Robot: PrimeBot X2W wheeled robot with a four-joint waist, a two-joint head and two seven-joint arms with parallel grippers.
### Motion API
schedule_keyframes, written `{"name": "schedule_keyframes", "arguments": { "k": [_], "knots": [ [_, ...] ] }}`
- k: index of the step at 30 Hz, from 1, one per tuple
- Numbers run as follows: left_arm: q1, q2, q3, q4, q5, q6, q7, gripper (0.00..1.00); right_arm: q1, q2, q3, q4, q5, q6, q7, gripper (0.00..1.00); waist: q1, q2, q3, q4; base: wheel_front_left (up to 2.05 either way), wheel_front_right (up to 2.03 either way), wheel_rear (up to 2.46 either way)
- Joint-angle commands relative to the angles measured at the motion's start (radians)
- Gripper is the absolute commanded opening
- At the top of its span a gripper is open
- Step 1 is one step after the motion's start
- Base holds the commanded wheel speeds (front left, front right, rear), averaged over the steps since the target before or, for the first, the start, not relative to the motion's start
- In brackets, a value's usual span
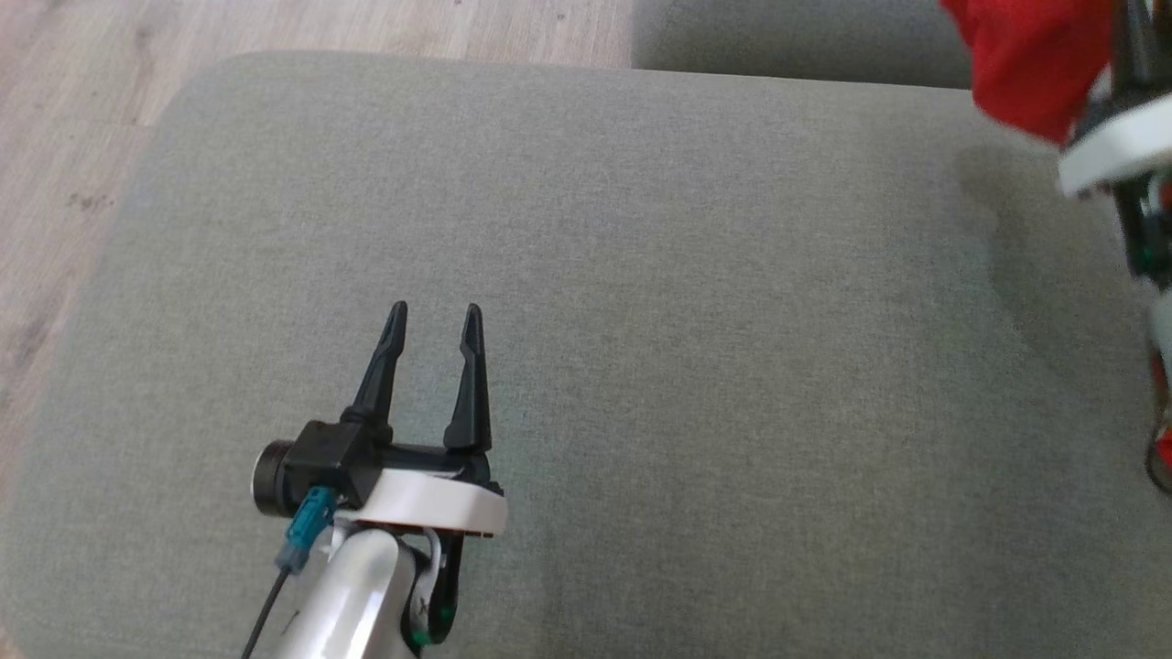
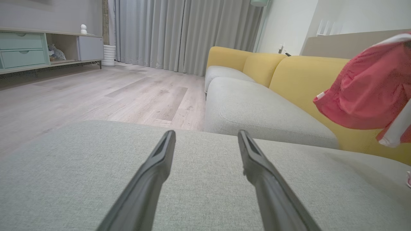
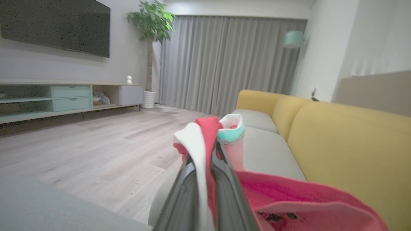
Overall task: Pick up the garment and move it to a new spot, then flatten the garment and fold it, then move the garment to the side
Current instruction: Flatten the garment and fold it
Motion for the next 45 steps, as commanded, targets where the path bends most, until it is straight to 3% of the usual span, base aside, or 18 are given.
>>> {"name": "schedule_keyframes", "arguments": {
  "k": [1, 9, 16, 17, 18, 23, 27, 33, 38, 45],
  "knots": [
    [-0.021, 0.002, 0.038, -0.038, -0.005, 0.007, -0.005, 1.0, -0.035, -0.003, 0.033, -0.044, 0.0, -0.001, -0.002, 0.0, 0.0001, -0.0001, -0.003, 0.002, 0.0, 0.0, 0.0],
    [-0.015, 0.002, 0.033, -0.049, -0.015, 0.011, -0.005, 1.0, 0.085, 0.064, 0.284, -0.093, -0.012, -0.001, 0.033, 0.0, 0.0001, -0.0001, 0.002, 0.007, 0.0, 0.0, 0.0],
    [-0.031, 0.002, 0.022, -0.046, -0.016, 0.01, -0.005, 1.0, 0.226, 0.157, 0.524, -0.007, -0.05, -0.001, 0.02, 0.0, 0.0001, -0.0001, 0.018, 0.009, 0.0, 0.0, 0.0],
    [-0.033, 0.002, 0.021, -0.045, -0.015, 0.01, -0.005, 1.0, 0.23, 0.166, 0.544, 0.007, -0.059, -0.001, 0.014, 0.6, 0.0001, -0.0001, 0.019, 0.009, 0.0, 0.0, 0.0],
    [-0.036, 0.002, 0.021, -0.044, -0.014, 0.01, -0.005, 1.0, 0.234, 0.177, 0.553, 0.021, -0.06, -0.001, 0.008, 1.0, 0.0001, -0.0001, 0.019, 0.008, 0.0, 0.0, 0.0],
    [-0.037, 0.002, 0.033, -0.039, -0.008, 0.01, -0.005, 1.0, 0.233, 0.208, 0.546, 0.039, -0.045, -0.001, -0.02, 1.0, 0.0001, -0.0001, 0.012, -0.008, 0.0, 0.0, 0.0],
    [-0.03, 0.002, 0.041, -0.038, -0.006, 0.008, -0.005, 1.0, 0.248, 0.212, 0.487, -0.023, -0.024, -0.001, -0.03, 1.0, 0.0001, -0.0001, -0.002, -0.035, 0.0, 0.0, 0.0],
    [-0.027, 0.002, 0.052, -0.042, -0.004, 0.007, -0.005, 1.0, 0.353, 0.206, 0.25, -0.198, -0.042, -0.001, -0.031, 1.0, 0.0001, -0.0001, -0.018, -0.088, 0.0, 0.0, 0.0],
    [-0.029, 0.002, 0.06, -0.048, -0.008, 0.008, -0.005, 1.0, 0.499, 0.258, 0.046, -0.311, -0.099, -0.001, -0.032, 1.0, 0.0001, -0.0001, -0.01, -0.13, 0.0, 0.0, 0.0],
    [-0.042, 0.002, 0.064, -0.043, -0.005, 0.001, -0.005, 1.0, 0.605, 0.314, -0.076, -0.398, -0.16, -0.001, -0.032, 1.0, 0.0001, -0.0001, 0.007, -0.155, 0.0, 0.0, 0.0]
  ]
}}
